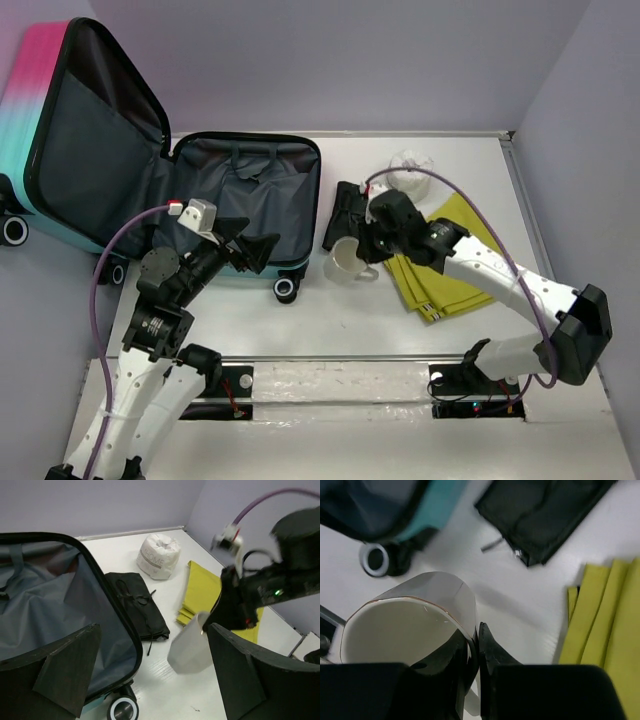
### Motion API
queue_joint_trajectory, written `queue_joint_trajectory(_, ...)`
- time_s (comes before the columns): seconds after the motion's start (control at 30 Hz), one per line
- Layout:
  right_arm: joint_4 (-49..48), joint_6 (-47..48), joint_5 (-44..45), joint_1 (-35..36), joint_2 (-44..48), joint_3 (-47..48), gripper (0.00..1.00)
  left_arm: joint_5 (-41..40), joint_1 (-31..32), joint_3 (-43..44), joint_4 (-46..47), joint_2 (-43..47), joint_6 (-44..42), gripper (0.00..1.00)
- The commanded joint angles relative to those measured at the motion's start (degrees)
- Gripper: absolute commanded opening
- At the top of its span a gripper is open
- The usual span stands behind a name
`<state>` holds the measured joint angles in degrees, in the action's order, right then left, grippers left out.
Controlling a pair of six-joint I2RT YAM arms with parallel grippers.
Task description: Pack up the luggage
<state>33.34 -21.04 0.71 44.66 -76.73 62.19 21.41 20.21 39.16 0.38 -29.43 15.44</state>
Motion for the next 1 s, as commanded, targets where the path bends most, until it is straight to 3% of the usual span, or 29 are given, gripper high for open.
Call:
queue_joint_trajectory(0.0,-8.99,4.59,2.10,-0.02,-1.74,17.32,0.07,-7.24,0.36,3.38,-0.29,0.78,0.03,0.97)
queue_joint_trajectory(0.27,-21.38,13.56,5.86,-0.02,-28.97,44.98,0.07,-29.73,0.53,5.66,-7.85,2.01,2.05,0.97)
queue_joint_trajectory(0.47,-33.77,19.44,13.95,0.51,-48.93,61.69,0.07,-33.01,1.24,6.19,-8.91,2.89,2.58,0.96)
queue_joint_trajectory(0.7,-42.39,23.84,22.84,4.37,-62.12,69.73,0.07,-34.33,2.56,6.37,-9.26,3.06,2.31,0.95)
queue_joint_trajectory(0.77,-43.89,24.20,23.20,5.69,-62.58,66.58,0.19,-34.33,2.82,6.37,-9.26,3.15,2.31,0.95)
queue_joint_trajectory(0.8,-44.15,23.94,23.28,6.83,-62.06,63.78,0.37,-34.15,2.91,6.28,-9.26,3.15,2.31,0.95)
queue_joint_trajectory(0.9,-44.59,21.58,22.15,7.37,-59.25,58.59,0.64,-33.63,3.08,6.20,-9.08,3.15,2.14,0.95)
queue_joint_trajectory(0.97,-45.03,21.13,21.44,7.37,-53.81,52.00,0.68,-33.36,3.08,6.02,-9.08,3.15,2.14,0.95)
